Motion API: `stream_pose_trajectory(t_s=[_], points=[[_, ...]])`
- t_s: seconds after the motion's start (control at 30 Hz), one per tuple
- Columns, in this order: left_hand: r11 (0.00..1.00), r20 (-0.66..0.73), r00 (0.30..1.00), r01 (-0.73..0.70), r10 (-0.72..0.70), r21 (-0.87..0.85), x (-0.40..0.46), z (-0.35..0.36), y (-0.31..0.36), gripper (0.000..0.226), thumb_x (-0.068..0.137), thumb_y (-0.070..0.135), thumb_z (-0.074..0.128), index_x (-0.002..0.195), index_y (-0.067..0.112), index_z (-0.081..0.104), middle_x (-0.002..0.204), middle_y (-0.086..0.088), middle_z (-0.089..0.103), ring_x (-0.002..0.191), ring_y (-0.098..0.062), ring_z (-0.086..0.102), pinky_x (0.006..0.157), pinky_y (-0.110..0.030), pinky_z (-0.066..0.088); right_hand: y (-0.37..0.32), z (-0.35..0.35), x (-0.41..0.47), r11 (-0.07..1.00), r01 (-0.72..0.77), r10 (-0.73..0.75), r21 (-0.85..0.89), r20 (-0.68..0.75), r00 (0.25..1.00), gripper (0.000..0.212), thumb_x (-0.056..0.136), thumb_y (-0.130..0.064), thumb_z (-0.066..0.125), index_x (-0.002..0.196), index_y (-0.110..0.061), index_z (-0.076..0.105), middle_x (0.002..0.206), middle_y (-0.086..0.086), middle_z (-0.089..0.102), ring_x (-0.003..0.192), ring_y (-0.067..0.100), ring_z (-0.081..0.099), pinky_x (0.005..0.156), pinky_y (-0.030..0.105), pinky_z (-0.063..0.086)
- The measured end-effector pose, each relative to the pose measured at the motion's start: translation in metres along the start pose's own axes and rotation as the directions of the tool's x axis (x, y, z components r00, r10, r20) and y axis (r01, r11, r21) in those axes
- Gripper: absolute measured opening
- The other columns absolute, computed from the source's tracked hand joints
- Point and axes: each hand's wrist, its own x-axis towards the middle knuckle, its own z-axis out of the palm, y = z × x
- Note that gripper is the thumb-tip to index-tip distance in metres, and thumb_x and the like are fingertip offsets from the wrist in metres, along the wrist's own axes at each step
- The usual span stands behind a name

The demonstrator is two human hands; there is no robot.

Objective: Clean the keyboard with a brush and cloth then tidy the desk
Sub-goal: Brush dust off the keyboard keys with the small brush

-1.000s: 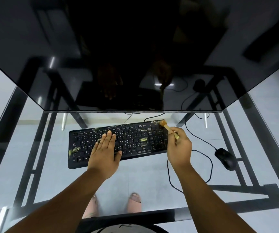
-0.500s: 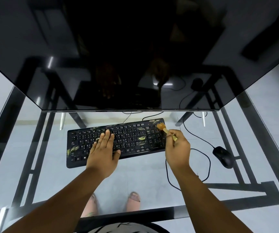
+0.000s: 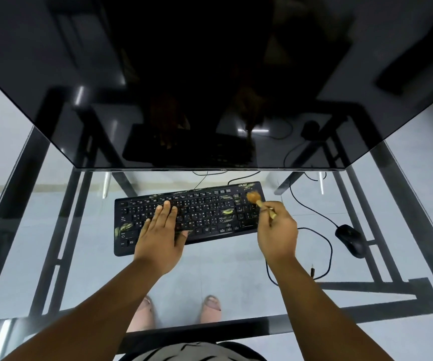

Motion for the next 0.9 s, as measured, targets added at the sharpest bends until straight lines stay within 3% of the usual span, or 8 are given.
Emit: stream_pose_trajectory(t_s=[0.1, 0.27, 0.43, 0.5, 0.6, 0.73, 0.8, 0.9], points=[[1.0, 0.002, 1.0, 0.003, -0.003, 0.001, -0.002, -0.004, -0.008, 0.068, 0.099, 0.047, 0.032, 0.155, 0.018, 0.009, 0.163, 0.003, -0.005, 0.15, -0.015, -0.007, 0.121, -0.036, 0.001, -0.003, 0.006, -0.002, 0.999, 0.019, -0.016, 0.033, -0.074, 0.997, 0.028, 0.095, -0.029, 0.047, 0.114, -0.018, 0.062, 0.095, 0.001, 0.069, 0.081, 0.02, 0.063, 0.072, 0.032, 0.052], [0.999, -0.025, 0.999, 0.04, -0.041, -0.01, -0.009, -0.015, -0.036, 0.072, 0.098, 0.048, 0.036, 0.155, 0.015, 0.007, 0.163, 0.0, -0.003, 0.15, -0.017, -0.005, 0.122, -0.037, 0.003, -0.041, 0.028, -0.018, 0.961, 0.064, -0.073, 0.268, 0.026, 0.997, 0.018, 0.089, -0.011, 0.065, 0.106, -0.018, 0.067, 0.086, -0.006, 0.071, 0.071, 0.011, 0.064, 0.063, 0.021, 0.052], [0.994, -0.059, 0.993, 0.099, -0.101, -0.04, -0.02, -0.028, -0.069, 0.091, 0.09, 0.062, 0.043, 0.155, 0.013, 0.002, 0.163, -0.003, -0.001, 0.15, -0.018, -0.001, 0.121, -0.04, 0.007, -0.082, 0.073, -0.046, 0.921, -0.005, -0.059, 0.39, 0.153, 0.986, 0.012, 0.087, -0.021, 0.067, 0.082, -0.021, 0.056, 0.067, 0.005, 0.068, 0.062, 0.026, 0.065, 0.056, 0.046, 0.052], [0.987, -0.034, 0.987, 0.155, -0.156, -0.039, -0.025, -0.031, -0.086, 0.103, 0.083, 0.071, 0.045, 0.155, 0.013, 0.0, 0.163, -0.003, -0.002, 0.15, -0.018, -0.002, 0.12, -0.041, 0.006, -0.099, 0.093, -0.06, 0.897, -0.031, -0.078, 0.441, 0.227, 0.971, 0.011, 0.087, -0.027, 0.062, 0.082, -0.025, 0.052, 0.069, 0.009, 0.069, 0.065, 0.031, 0.067, 0.059, 0.051, 0.054], [0.981, 0.077, 0.978, 0.196, -0.196, 0.004, -0.03, -0.032, -0.108, 0.12, 0.073, 0.082, 0.046, 0.153, 0.012, -0.01, 0.163, -0.003, -0.012, 0.15, -0.017, -0.009, 0.12, -0.041, 0.007, -0.121, 0.118, -0.079, 0.872, -0.049, -0.141, 0.487, 0.345, 0.928, 0.002, 0.087, -0.031, 0.059, 0.086, -0.029, 0.059, 0.074, 0.001, 0.073, 0.068, 0.026, 0.07, 0.066, 0.051, 0.056], [0.986, 0.151, 0.977, 0.135, -0.149, 0.099, -0.035, -0.035, -0.127, 0.128, 0.07, 0.082, 0.052, 0.151, 0.015, -0.021, 0.159, 0.001, -0.024, 0.148, -0.012, -0.016, 0.121, -0.036, 0.006, -0.135, 0.14, -0.095, 0.922, 0.024, -0.218, 0.387, 0.468, 0.857, 0.012, 0.089, -0.034, 0.058, 0.094, -0.029, 0.068, 0.072, -0.002, 0.072, 0.062, 0.019, 0.067, 0.059, 0.041, 0.056], [0.988, 0.148, 0.98, 0.123, -0.136, 0.093, -0.035, -0.036, -0.131, 0.128, 0.07, 0.08, 0.055, 0.151, 0.016, -0.02, 0.159, 0.003, -0.024, 0.148, -0.012, -0.015, 0.121, -0.034, 0.008, -0.134, 0.145, -0.097, 0.952, 0.107, -0.211, 0.285, 0.366, 0.906, 0.01, 0.092, -0.025, 0.058, 0.094, -0.023, 0.068, 0.062, -0.007, 0.066, 0.047, 0.007, 0.055, 0.047, 0.028, 0.044], [0.989, 0.145, 0.982, 0.111, -0.124, 0.097, -0.035, -0.036, -0.131, 0.128, 0.07, 0.079, 0.056, 0.152, 0.017, -0.019, 0.159, 0.003, -0.023, 0.148, -0.012, -0.014, 0.122, -0.034, 0.008, -0.135, 0.142, -0.097, 0.943, 0.095, -0.178, 0.32, 0.24, 0.954, 0.01, 0.094, -0.017, 0.058, 0.096, -0.016, 0.068, 0.07, -0.01, 0.069, 0.046, 0.005, 0.053, 0.046, 0.02, 0.039]])
